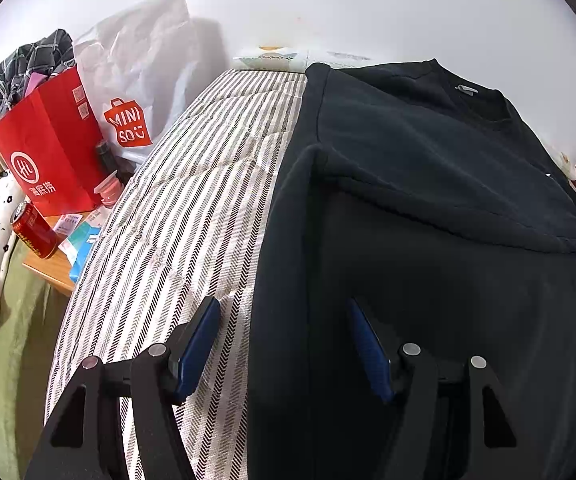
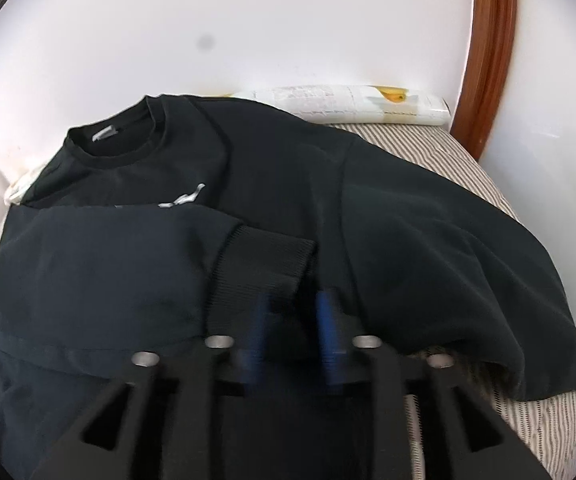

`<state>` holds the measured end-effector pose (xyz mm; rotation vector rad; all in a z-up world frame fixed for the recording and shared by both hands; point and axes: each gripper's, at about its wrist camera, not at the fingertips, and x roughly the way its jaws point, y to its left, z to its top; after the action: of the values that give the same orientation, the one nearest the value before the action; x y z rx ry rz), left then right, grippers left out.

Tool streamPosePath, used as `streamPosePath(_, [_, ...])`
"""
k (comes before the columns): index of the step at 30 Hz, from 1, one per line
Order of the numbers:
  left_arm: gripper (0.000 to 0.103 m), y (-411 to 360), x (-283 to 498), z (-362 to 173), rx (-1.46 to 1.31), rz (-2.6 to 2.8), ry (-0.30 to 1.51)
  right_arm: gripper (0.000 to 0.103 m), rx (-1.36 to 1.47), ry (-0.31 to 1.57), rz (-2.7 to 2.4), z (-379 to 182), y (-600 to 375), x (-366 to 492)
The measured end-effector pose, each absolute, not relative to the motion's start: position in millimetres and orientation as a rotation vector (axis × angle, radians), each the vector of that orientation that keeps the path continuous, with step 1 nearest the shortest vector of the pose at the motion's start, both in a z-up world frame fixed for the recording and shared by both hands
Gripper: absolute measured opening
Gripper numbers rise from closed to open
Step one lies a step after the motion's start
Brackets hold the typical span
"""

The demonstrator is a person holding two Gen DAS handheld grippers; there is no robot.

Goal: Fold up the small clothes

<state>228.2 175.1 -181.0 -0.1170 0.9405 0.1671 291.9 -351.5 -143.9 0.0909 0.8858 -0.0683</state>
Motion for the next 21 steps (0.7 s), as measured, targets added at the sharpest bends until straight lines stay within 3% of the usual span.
streamPosePath(6, [0.063,167,222,-172,-0.132,0.131,0.926,0.036,0.040,0.955,-0.100,-166,-344,307])
streamPosePath(11, [0.064,154,221,-168,-0.107,0.106,0.922,0.037,0.038,0.888,-0.085,-136,-346,272])
streamPosePath(14, [0.064,147,221,-168,-0.098,0.100,0.927,0.046,0.021,0.817,-0.098,-114,-359,241])
streamPosePath(16, [0.067,143,221,-169,-0.089,0.098,0.932,0.065,0.026,0.797,-0.143,-106,-382,225])
streamPosePath(19, [0.069,141,218,-170,-0.092,0.101,0.934,0.085,0.004,0.794,-0.262,-111,-435,199])
streamPosePath(21, [0.070,141,216,-170,-0.102,0.097,0.931,0.088,-0.013,0.833,-0.289,-124,-466,185])
